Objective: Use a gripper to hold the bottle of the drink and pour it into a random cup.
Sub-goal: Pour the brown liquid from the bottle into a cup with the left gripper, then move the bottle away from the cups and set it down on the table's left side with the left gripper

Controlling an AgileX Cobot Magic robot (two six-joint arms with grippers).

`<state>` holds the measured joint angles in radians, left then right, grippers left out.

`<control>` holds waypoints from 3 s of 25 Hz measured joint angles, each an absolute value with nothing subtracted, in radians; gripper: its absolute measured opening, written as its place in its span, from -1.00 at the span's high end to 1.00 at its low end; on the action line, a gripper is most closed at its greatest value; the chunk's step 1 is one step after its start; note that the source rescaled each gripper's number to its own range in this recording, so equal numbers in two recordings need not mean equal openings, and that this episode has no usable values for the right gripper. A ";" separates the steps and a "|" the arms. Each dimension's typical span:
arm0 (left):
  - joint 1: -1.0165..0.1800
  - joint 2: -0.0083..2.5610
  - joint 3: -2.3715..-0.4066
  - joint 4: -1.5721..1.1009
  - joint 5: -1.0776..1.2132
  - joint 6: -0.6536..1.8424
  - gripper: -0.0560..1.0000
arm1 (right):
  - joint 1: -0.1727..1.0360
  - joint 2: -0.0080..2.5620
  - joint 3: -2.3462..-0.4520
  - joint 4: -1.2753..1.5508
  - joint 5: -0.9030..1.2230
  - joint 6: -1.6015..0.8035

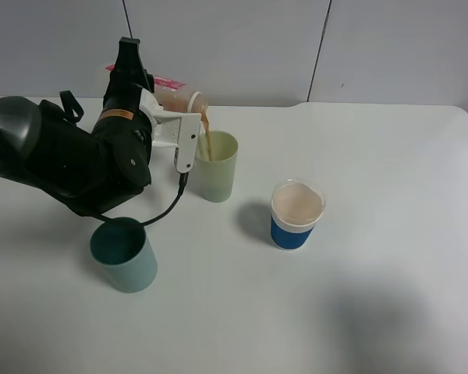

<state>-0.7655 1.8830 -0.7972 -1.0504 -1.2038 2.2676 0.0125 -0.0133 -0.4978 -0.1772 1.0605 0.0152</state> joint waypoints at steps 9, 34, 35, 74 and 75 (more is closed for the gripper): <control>-0.766 1.883 -0.797 -0.971 -1.204 2.268 0.85 | 0.013 -0.013 -0.498 -0.177 1.060 0.015; -0.766 1.883 -0.797 -0.875 -1.204 2.297 0.85 | 0.013 -0.013 -0.498 -0.177 1.060 0.015; -0.766 1.883 -0.797 -0.875 -1.204 2.301 0.85 | 0.013 -0.013 -0.498 -0.177 1.060 0.015; -0.766 1.853 -0.797 -0.854 -1.092 1.660 0.85 | 0.013 -0.013 -0.498 -0.177 1.060 0.015; -0.766 1.842 -0.797 -0.853 -1.066 1.631 0.85 | 0.013 -0.013 -0.498 -0.177 1.060 0.015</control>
